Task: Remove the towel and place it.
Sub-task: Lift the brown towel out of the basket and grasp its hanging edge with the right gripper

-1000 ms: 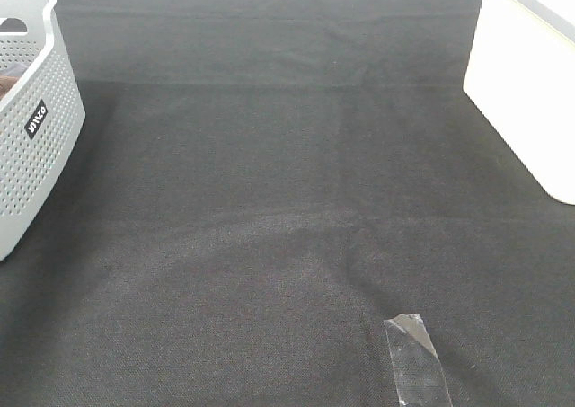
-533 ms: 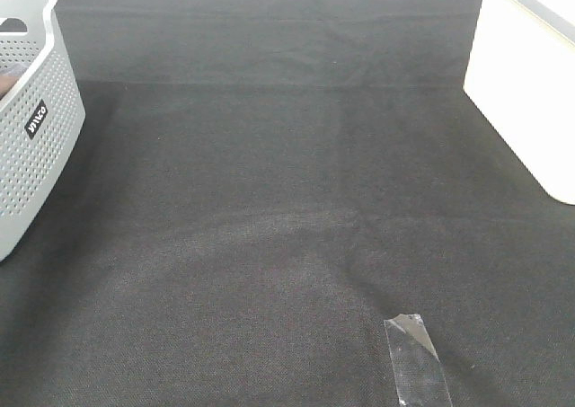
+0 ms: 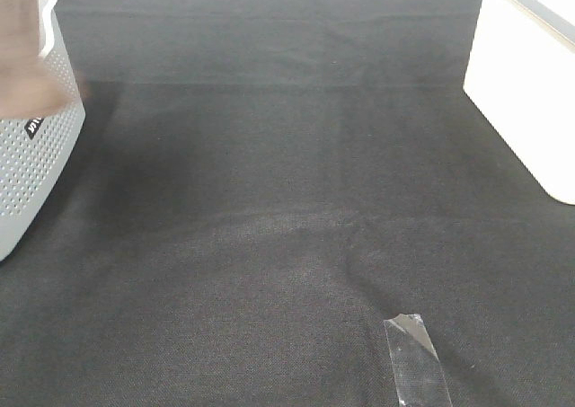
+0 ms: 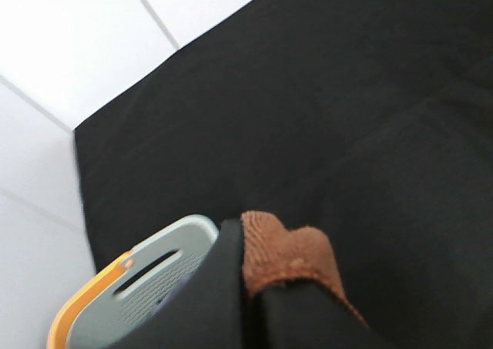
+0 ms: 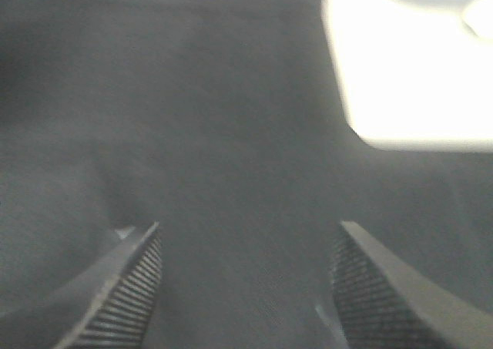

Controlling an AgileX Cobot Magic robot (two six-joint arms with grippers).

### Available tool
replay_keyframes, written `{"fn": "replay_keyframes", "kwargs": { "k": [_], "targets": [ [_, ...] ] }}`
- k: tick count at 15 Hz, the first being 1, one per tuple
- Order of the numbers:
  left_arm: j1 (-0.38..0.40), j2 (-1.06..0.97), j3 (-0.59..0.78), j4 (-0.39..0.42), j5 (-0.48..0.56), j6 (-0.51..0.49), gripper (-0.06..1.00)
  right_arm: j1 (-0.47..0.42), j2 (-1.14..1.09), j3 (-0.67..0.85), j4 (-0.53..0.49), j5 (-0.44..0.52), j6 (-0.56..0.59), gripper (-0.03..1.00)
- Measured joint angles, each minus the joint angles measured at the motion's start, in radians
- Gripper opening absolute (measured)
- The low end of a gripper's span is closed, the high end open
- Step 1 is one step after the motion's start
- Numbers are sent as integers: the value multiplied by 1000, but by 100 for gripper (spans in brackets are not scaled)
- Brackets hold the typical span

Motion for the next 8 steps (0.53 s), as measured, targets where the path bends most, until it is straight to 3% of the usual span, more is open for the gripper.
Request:
{"fn": "replay_keyframes", "kwargs": {
  "k": [3,4,5,8],
  "targets": [
    [-101,22,-30,0,1,-8,0,0,198,-6,329,-206,-318,61],
    [-147,25,-30,0,1,-8,0,0,244,-6,395,-232,-394,61],
    [-220,28,-31,0,1,-8,0,0,405,-6,646,-310,-721,67],
    [-284,29,-31,-8,0,-8,0,0,686,-6,1089,-331,-1286,76]
  ]
}}
